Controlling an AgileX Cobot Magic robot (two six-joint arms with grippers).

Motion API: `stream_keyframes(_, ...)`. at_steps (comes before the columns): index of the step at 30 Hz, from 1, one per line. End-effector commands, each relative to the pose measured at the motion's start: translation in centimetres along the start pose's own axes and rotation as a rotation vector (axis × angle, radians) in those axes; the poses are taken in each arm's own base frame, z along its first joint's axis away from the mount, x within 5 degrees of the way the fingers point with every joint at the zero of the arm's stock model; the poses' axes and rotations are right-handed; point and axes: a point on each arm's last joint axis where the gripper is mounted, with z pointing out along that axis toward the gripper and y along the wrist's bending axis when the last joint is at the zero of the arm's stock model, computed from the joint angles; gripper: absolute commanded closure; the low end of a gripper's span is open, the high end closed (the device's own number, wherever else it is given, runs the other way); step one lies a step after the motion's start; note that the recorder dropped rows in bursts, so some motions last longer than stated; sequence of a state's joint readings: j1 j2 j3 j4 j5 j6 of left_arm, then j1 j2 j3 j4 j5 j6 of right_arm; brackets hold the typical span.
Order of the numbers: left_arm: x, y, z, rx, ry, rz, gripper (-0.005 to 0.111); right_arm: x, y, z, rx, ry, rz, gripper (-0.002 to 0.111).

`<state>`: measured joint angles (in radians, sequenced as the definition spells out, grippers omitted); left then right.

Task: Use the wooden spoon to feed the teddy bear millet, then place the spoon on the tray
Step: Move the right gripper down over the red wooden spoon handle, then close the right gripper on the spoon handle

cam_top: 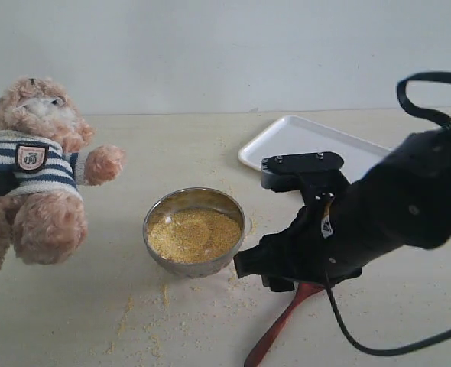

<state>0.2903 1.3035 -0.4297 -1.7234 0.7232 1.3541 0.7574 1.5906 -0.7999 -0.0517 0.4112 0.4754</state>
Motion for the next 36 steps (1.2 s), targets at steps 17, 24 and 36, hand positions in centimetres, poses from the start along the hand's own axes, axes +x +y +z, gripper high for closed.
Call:
stream_keyframes(17, -0.2, -0.5, 0.0, 0.056, -0.008, -0.014, 0.102, 0.0, 0.3, -2.6, 0.168, 0.108, -0.042, 0.076)
stream_keyframes(24, -0.2, -0.5, 0.0, 0.056, -0.008, -0.014, 0.102, 0.3, 2.1, -2.4, 0.066, 0.078, 0.056, 0.044)
stream_keyframes(36, -0.2, -0.5, 0.0, 0.059, -0.008, 0.02, 0.102, 0.7, 2.0, 1.5, 0.108, 0.132, 0.085, 0.046)
